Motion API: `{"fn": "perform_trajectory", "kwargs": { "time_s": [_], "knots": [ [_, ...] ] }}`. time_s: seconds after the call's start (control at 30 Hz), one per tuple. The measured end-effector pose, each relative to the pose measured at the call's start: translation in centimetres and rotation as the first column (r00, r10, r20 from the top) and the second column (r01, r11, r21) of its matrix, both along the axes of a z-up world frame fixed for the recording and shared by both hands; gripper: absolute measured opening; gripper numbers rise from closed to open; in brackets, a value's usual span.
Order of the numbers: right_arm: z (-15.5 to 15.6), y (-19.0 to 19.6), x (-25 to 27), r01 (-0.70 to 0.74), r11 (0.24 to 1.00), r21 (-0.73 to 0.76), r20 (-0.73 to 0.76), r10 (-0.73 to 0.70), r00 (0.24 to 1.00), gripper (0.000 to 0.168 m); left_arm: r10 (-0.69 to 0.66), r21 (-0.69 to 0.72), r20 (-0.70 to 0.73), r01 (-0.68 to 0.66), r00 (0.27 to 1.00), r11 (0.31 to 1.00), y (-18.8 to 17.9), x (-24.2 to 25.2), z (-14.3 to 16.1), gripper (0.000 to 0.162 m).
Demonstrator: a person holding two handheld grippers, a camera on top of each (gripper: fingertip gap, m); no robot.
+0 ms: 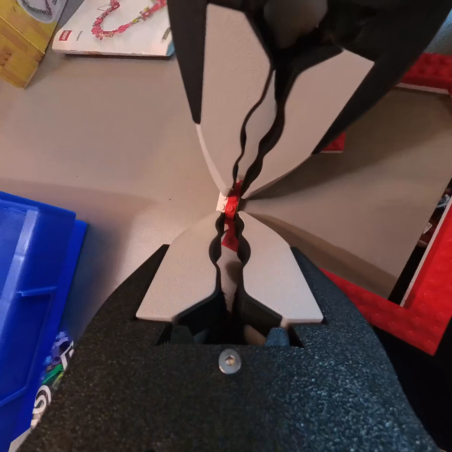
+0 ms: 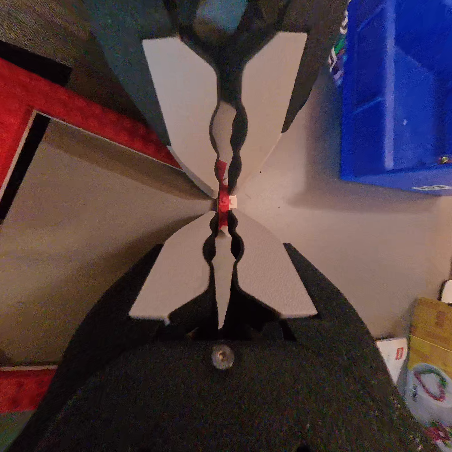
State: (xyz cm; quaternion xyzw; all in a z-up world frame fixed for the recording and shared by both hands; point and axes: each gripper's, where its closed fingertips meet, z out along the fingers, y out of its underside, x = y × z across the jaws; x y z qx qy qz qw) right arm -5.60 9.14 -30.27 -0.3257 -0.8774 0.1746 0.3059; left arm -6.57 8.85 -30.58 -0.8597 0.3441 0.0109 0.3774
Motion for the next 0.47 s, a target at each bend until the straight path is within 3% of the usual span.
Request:
{"fn": "perform_trajectory", "kwargs": {
  "time_s": [0.1,0.23,0.37,0.47],
  "knots": [
    [1.8,-0.9,-0.3,-0.112,0.986,0.127,-0.169,0.133,0.977,0.007,0.005,0.003,-0.010,-0.005,1.000,1.000,0.1,0.0,0.0,0.008],
    [2.9,-0.1,0.2,-0.044,0.997,0.066,-0.144,0.053,0.988,0.007,0.013,0.011,-0.012,-0.013,1.000,1.000,0.2,-0.1,0.0,0.008],
    [5.7,-2.6,2.5,-0.027,0.953,-0.302,-0.155,-0.021,0.988,0.007,0.015,-0.008,0.020,-0.015,1.000,1.000,0.2,-0.1,0.0,0.008],
    [8.0,-4.4,4.4,-0.013,0.807,-0.591,-0.155,-0.097,0.983,0.007,0.039,-0.043,0.082,-0.036,0.996,0.998,0.3,-0.3,0.1,0.008]
  ]
}}
